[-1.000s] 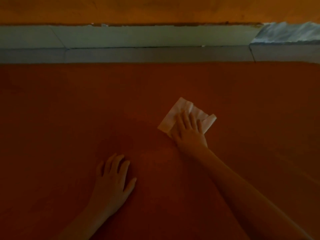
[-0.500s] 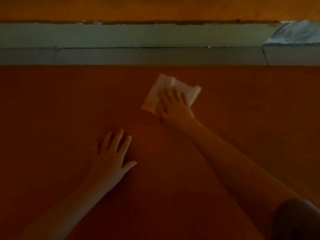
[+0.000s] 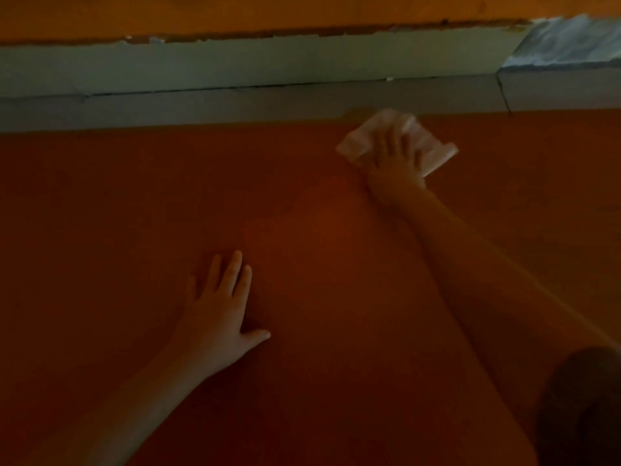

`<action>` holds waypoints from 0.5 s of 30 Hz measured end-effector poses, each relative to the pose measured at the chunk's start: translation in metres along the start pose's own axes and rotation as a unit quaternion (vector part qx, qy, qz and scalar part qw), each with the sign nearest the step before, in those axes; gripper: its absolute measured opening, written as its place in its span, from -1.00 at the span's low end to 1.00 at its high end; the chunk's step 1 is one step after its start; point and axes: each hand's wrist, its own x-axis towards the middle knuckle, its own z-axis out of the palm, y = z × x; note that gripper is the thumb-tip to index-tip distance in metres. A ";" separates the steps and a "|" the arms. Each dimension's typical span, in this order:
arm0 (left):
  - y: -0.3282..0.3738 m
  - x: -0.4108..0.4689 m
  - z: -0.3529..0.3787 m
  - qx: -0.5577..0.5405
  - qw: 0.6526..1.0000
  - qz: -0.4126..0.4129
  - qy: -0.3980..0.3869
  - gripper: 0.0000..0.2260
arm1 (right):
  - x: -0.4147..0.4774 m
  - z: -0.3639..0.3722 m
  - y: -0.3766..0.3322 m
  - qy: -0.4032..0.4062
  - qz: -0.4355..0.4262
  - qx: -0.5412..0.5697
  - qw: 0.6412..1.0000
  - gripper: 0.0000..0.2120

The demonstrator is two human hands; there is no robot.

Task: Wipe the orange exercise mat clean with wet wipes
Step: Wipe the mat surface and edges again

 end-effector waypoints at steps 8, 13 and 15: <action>0.001 -0.001 -0.002 -0.008 1.000 0.006 0.003 -0.05 | -0.078 0.019 0.040 0.047 -0.137 -0.024 0.989 -0.47; 0.001 0.000 -0.002 -0.003 1.000 0.002 -0.015 -0.05 | -0.094 0.036 0.008 0.048 0.005 -0.023 0.999 -0.46; 0.000 0.000 -0.002 0.012 1.000 0.001 -0.022 -0.05 | -0.125 0.047 -0.022 0.034 -0.085 -0.024 0.996 -0.43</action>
